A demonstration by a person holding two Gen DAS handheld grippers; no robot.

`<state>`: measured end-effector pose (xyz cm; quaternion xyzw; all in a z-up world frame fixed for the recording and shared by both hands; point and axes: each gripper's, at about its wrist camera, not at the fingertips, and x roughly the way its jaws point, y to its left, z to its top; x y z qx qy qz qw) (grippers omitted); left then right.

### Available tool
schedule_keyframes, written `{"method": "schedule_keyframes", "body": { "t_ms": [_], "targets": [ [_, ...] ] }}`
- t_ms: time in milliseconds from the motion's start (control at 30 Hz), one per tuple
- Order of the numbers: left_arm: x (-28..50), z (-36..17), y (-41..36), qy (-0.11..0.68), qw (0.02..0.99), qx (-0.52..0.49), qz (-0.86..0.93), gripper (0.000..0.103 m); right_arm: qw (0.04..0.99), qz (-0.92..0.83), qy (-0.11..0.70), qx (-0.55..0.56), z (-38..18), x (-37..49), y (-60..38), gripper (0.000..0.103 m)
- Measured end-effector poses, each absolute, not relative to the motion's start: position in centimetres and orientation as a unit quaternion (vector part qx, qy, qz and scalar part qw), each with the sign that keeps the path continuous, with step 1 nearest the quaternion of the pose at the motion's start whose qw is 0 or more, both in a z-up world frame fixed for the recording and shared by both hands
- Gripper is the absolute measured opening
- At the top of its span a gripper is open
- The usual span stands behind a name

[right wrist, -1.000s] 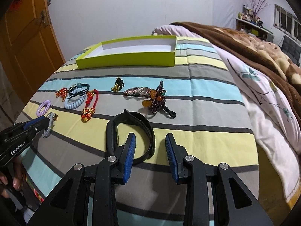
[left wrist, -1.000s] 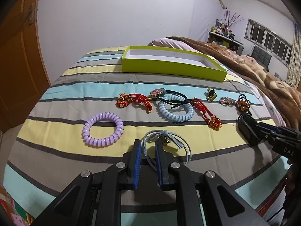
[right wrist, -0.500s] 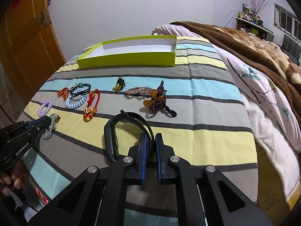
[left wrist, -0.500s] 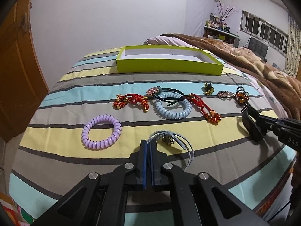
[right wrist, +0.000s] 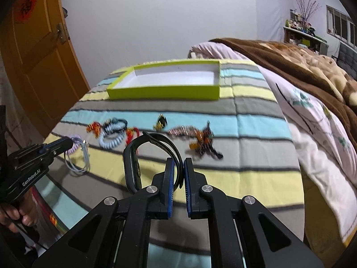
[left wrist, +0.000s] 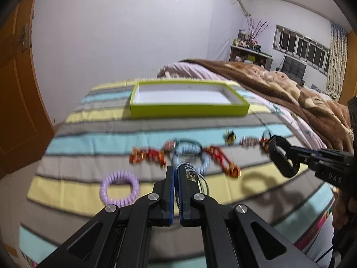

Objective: Organize jewelry
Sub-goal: 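Carry both items into the lime-green box and open both tools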

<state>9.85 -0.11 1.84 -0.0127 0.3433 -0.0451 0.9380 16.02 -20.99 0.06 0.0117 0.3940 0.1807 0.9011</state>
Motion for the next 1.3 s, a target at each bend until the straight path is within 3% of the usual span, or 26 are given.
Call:
{"method": "schedule_keyframes", "body": {
  "t_ms": [600,933,1300],
  "targets": [
    [26.8,5.6,1.2,0.329,0.943,0.009,-0.041,0.002,0.907,0.171,0.384,-0.006,2.6,31.3,-18.0,0.009],
    [36.8,2.3,3.1,0.373,0.928,0.020,0.001,0.002,0.887,0.148,0.438,-0.003,-1.2,40.1,-16.9,0.009],
    [40.5,-1.9,3.7,0.421,0.906,0.020,0.032,0.003,0.875,0.127,0.467,-0.009,-3.5,43.3,-16.7,0.009]
  ]
}}
